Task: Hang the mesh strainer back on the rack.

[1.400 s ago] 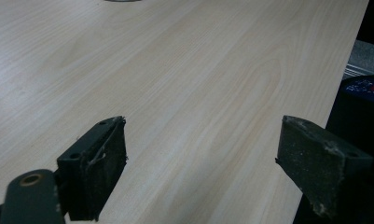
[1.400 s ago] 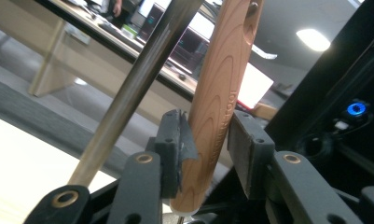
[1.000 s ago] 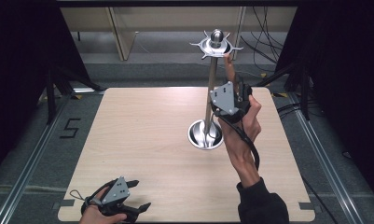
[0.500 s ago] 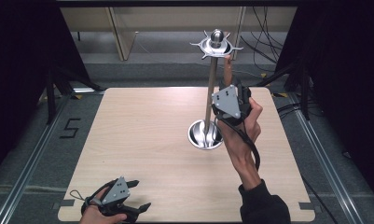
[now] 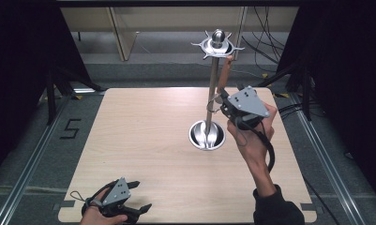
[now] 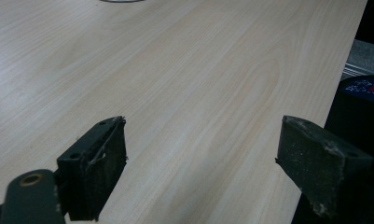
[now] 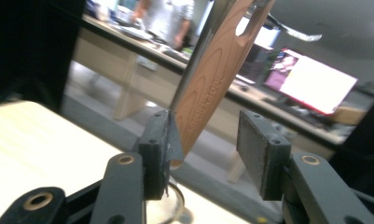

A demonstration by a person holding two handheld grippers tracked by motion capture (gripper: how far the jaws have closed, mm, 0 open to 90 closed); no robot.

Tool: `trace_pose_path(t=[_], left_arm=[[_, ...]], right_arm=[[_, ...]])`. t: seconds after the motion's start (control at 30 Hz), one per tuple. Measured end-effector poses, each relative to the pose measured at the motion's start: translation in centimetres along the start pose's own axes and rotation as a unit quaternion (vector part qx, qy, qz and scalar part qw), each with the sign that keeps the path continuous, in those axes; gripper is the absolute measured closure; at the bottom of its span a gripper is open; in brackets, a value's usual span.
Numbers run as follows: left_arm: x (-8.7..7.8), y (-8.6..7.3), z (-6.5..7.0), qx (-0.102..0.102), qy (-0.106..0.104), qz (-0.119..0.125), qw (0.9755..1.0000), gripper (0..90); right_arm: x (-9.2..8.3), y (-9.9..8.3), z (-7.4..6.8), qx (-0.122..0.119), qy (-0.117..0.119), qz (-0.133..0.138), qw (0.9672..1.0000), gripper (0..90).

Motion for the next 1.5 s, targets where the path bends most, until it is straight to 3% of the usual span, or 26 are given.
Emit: trace_pose_path(t=[0.1, 0.17, 0.2, 0.27, 0.3, 0.37, 0.43, 0.5, 0.53, 0.6, 0.8, 0.87, 1.0, 1.13, 1.2, 1.23, 1.27, 1.47, 1.5], left_arm=[[0.0, 0.0, 0.0, 0.001, 0.000, 0.003, 1.0000, 15.2], [0.0, 0.0, 0.0, 0.003, 0.002, 0.002, 1.0000, 15.2], [0.0, 0.0, 0.0, 0.003, 0.002, 0.001, 1.0000, 15.2], [0.2, 0.1, 0.3, -0.013, -0.003, 0.013, 0.9998, 15.2], [0.1, 0.0, 0.1, -0.001, 0.001, 0.003, 1.0000, 15.2], [0.1, 0.0, 0.0, 0.002, 0.002, 0.001, 1.0000, 15.2], [0.1, 0.0, 0.0, 0.003, 0.002, 0.001, 1.0000, 15.2], [0.1, 0.0, 0.0, 0.001, 0.001, 0.002, 1.0000, 15.2], [0.2, 0.1, 0.3, -0.012, -0.004, 0.013, 0.9998, 15.2], [0.0, 0.0, 0.0, 0.002, 0.002, 0.002, 1.0000, 15.2], [0.2, 0.1, 0.2, -0.010, -0.003, 0.015, 0.9998, 15.2], [0.1, 0.1, 0.1, -0.005, 0.000, 0.008, 1.0000, 15.2], [0.2, 0.1, 0.2, -0.007, 0.000, 0.011, 0.9999, 15.2], [0.1, 0.1, 0.1, -0.006, -0.001, 0.010, 0.9999, 15.2], [0.1, 0.1, 0.1, -0.005, -0.002, 0.009, 1.0000, 15.2], [0.1, 0.1, 0.1, -0.005, -0.002, 0.008, 1.0000, 15.2], [0.1, 0.1, 0.1, -0.005, -0.001, 0.008, 0.9999, 15.2], [0.0, 0.0, 0.2, -0.007, 0.000, 0.010, 0.9999, 15.2], [0.0, 0.0, 0.1, -0.005, 0.001, 0.009, 0.9999, 15.2]], right_arm=[[-0.7, -0.5, 0.6, 0.002, 0.017, 0.000, 0.9999, 53.0], [-1.3, -0.9, 1.0, 0.013, 0.026, -0.003, 0.9996, 51.9], [-1.8, -1.3, 1.5, 0.030, 0.040, 0.001, 0.9988, 51.4], [-2.1, -1.6, 1.8, 0.034, 0.042, 0.000, 0.9985, 50.9], [-2.3, -1.9, 1.9, 0.046, 0.050, -0.007, 0.9977, 50.7], [-2.6, -2.4, 2.3, 0.055, 0.055, -0.007, 0.9970, 50.6], [-2.7, -2.8, 2.7, 0.048, 0.057, -0.014, 0.9971, 50.2], [-2.7, -3.2, 2.6, 0.059, 0.065, -0.015, 0.9960, 49.9], [-2.7, -3.3, 2.6, 0.062, 0.067, -0.015, 0.9957, 49.6], [-2.7, -3.6, 2.4, 0.071, 0.076, -0.021, 0.9944, 49.4], [-2.8, -4.2, 2.4, 0.072, 0.082, -0.024, 0.9937, 46.7], [-2.9, -4.4, 2.4, 0.075, 0.087, -0.023, 0.9931, 45.8], [-3.1, -5.0, 2.2, 0.093, 0.113, -0.028, 0.9889, 44.5], [-3.2, -5.7, 2.4, 0.098, 0.116, -0.033, 0.9878, 43.5], [-3.2, -6.2, 2.2, 0.111, 0.123, -0.041, 0.9854, 42.9], [-3.2, -6.4, 2.3, 0.103, 0.126, -0.039, 0.9858, 42.8], [-3.3, -6.7, 2.1, 0.120, 0.127, -0.049, 0.9835, 42.5], [-3.4, -8.2, 1.8, 0.126, 0.150, -0.065, 0.9785, 41.6], [-3.5, -8.8, 1.5, 0.133, 0.153, -0.078, 0.9761, 40.9]])
Point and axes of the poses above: each handheld gripper's, and its own axes: x roughly forward along the jaws, y roughly out of its top, z roughly to its right, the point moved 6 cm from there along x, roughly forward along the jaws, and after that the axes turned 6 degrees about -x, right-handed, at the moved point
